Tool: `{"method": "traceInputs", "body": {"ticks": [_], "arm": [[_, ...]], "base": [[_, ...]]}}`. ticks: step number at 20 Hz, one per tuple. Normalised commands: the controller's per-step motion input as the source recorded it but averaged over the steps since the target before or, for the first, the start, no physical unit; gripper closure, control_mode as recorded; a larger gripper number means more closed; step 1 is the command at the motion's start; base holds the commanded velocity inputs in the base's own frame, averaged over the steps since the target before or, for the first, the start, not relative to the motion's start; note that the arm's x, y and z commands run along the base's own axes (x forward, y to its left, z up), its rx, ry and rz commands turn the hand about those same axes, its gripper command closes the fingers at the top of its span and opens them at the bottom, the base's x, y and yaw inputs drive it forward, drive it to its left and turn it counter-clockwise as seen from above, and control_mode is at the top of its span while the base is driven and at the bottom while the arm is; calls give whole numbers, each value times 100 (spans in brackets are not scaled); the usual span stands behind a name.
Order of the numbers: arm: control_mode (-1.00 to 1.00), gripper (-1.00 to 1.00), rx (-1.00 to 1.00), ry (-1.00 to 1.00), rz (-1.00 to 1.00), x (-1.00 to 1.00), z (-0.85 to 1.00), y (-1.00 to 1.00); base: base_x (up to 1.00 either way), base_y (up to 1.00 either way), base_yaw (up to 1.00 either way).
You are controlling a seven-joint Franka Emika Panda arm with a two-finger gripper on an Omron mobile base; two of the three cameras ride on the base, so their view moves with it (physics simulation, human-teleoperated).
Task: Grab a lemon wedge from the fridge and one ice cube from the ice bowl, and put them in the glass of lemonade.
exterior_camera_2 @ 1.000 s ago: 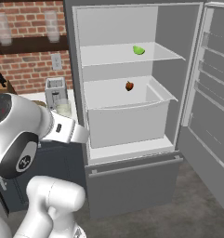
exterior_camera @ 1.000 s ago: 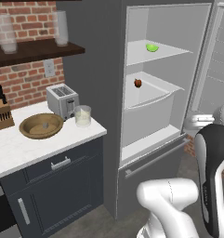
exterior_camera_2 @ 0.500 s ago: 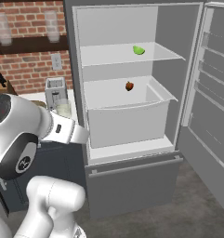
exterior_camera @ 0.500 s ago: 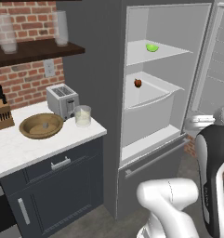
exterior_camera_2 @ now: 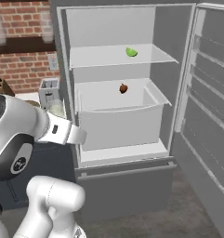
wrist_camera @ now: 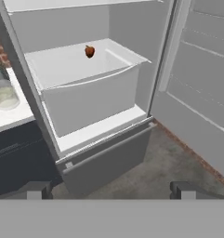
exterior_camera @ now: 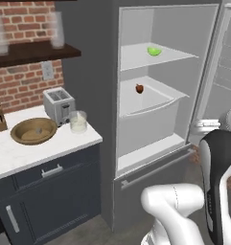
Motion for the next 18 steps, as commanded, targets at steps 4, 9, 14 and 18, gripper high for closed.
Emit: {"method": "traceInputs", "body": {"ticks": [4,9,14,18], "arm": [[100,-100,0,0,0,0,0,0],[100,-100,0,0,0,0,0,0],[100,-100,0,0,0,0,0,0],[100,-100,0,0,0,0,0,0]], "base": [[31,-98,26],[2,-68,25],[19,-2,35],[18,0,34]]}}
